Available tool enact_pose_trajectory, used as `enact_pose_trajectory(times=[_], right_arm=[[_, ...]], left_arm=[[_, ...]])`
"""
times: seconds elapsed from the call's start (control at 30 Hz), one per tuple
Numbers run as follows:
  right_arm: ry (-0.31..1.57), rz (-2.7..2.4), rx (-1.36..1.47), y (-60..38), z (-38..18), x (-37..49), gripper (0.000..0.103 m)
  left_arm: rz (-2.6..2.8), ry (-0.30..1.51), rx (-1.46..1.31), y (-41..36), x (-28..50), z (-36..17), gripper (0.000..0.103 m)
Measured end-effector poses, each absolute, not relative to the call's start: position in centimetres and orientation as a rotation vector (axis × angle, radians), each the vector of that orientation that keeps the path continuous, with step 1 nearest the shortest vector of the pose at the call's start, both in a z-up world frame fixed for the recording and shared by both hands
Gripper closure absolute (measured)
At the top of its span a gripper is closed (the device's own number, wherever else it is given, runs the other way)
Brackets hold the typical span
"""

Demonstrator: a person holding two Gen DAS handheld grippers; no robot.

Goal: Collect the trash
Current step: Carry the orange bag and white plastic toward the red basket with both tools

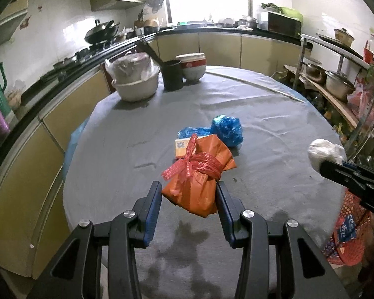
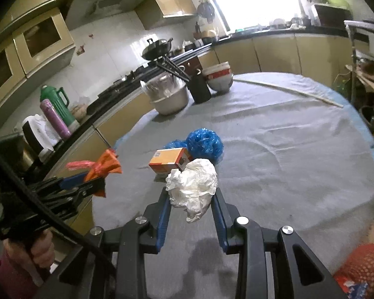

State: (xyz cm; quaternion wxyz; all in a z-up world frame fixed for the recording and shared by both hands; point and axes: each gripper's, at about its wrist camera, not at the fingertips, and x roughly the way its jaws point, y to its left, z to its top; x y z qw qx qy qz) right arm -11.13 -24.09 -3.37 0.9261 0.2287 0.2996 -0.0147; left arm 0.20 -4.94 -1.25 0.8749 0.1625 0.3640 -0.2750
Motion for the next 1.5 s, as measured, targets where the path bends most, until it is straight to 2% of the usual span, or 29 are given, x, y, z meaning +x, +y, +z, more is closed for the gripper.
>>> enact_pose_trajectory(times=[0.37, 1.5], right_arm=[[0.562, -0.064, 0.449, -23.8, -1.5, -16.1, 0.068], [0.482, -0.201, 0.559, -27.6, -1.6, -24.5, 0.068]], left_arm=[[-0.613, 0.716, 0.380, -6.9, -1.6, 0.1, 0.058], [-0.788, 0.610, 0.563, -15.3, -8.3, 1.1, 0.058]])
